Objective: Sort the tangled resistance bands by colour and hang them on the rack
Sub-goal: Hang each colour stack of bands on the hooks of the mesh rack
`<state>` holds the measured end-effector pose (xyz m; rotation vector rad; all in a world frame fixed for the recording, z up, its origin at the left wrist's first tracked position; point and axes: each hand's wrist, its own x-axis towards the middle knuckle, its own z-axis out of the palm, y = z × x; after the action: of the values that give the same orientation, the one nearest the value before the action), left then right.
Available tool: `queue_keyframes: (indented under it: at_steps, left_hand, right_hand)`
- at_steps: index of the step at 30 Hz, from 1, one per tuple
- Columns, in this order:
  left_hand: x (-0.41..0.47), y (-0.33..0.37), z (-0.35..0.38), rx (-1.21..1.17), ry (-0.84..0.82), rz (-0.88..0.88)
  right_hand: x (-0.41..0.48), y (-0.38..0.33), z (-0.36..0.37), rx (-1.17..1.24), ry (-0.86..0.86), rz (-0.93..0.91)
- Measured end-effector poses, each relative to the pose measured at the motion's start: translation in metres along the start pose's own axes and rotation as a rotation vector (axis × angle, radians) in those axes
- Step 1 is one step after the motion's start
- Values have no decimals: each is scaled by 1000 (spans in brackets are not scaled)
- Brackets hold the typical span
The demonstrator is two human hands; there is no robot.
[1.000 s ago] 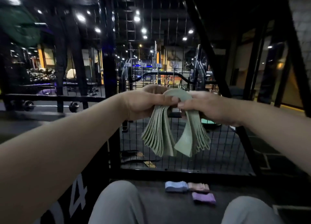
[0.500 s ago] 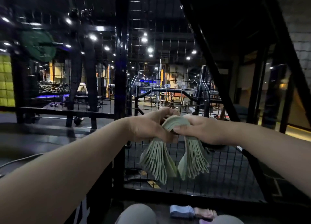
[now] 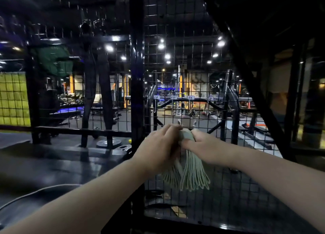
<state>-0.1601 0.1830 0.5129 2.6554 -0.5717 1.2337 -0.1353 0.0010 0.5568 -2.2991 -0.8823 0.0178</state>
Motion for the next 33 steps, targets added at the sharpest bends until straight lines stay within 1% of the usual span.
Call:
queue_keyframes:
  at_steps: [4, 6, 11, 14, 17, 19, 21, 25, 29, 31, 33]
  left_hand:
    - [10, -12, 4, -37, 47, -89]
    - [13, -16, 0, -35, 64, -100]
    - [22, -15, -17, 80, -15, -136]
    - [26, -5, -25, 141, -92, -158]
    - [32, 9, -33, 209, -129, -115]
    - [38, 19, -38, 236, -131, -91]
    - [44, 26, -41, 242, -141, -97]
    - [60, 31, -40, 277, -145, -142]
    - [73, 28, -32, 275, -126, -164]
    - [79, 21, -26, 260, -123, -178]
    - [83, 12, -20, 254, -131, -197]
  right_hand:
    - [27, -11, -2, -7, -40, -41]
    - [34, -13, -7, -11, -53, -48]
    - [39, -16, -14, -23, -76, -115]
    - [34, -11, -18, -32, -66, -103]
    - [21, -10, -27, -21, -110, -131]
    - [13, -10, -35, -28, -107, -137]
    - [10, -10, -43, -62, -83, -123]
    - [9, -6, -55, -224, 38, -72]
    - [22, -3, -49, -566, 246, -241]
    - [36, 1, -44, -556, 282, -265]
    - [50, 7, -42, -568, 277, -249]
